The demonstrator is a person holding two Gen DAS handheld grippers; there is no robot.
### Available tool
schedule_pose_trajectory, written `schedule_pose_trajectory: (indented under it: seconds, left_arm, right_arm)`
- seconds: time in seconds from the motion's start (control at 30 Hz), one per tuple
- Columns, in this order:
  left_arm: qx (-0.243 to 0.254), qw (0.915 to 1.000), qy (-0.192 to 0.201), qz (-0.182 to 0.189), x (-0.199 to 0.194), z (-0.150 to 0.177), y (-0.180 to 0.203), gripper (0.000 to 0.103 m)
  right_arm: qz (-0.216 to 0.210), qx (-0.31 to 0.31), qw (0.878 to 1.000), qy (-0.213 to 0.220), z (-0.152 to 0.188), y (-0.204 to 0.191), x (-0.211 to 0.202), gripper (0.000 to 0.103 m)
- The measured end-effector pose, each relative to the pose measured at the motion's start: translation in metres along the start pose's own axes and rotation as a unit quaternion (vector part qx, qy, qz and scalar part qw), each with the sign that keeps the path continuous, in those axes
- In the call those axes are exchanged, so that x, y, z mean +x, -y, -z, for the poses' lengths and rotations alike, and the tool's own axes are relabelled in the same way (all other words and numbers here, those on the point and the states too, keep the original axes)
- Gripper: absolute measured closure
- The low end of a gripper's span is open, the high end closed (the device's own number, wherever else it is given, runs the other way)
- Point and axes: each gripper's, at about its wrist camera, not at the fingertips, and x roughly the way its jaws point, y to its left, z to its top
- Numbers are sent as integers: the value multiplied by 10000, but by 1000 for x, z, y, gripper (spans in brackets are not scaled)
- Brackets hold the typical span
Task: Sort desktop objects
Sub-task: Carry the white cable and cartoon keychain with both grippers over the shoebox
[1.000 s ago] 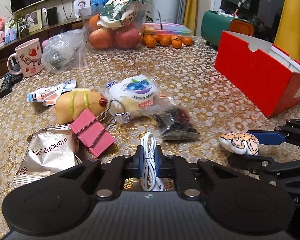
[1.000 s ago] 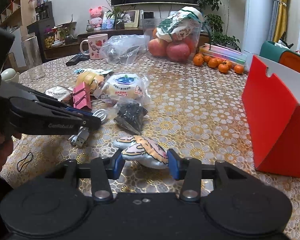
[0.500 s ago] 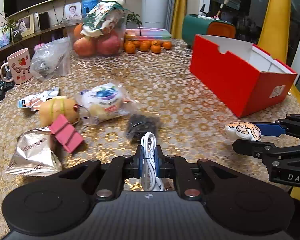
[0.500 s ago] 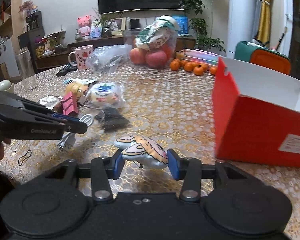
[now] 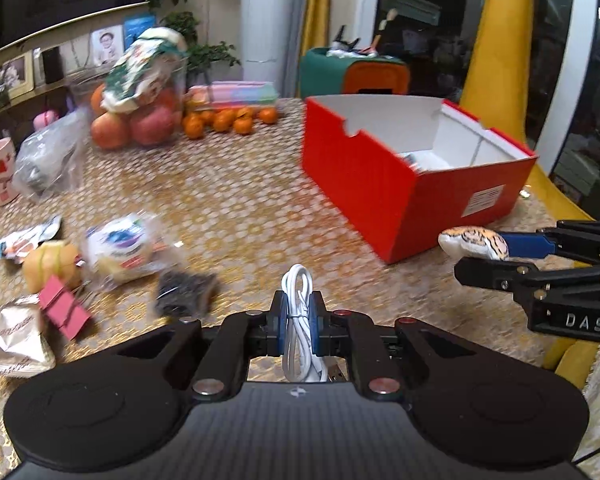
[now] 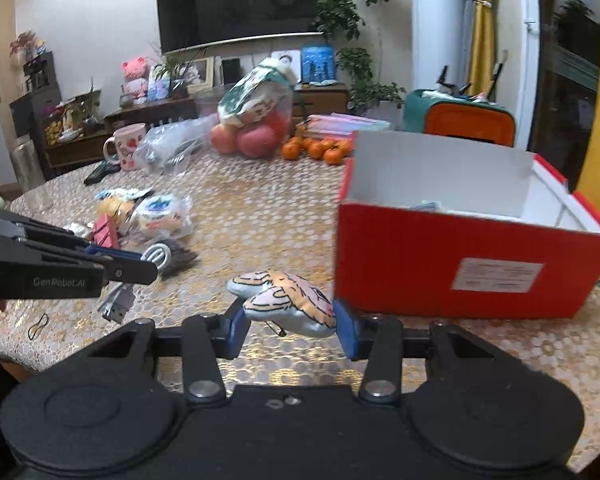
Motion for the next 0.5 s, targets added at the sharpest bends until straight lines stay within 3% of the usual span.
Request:
schedule_pose_trajectory:
  seconds: [0.5]
  left_arm:
    - [443, 9972, 288, 533, 7, -65, 64, 93]
  right_arm:
    - [549, 82, 9983, 192, -44, 74, -24, 59]
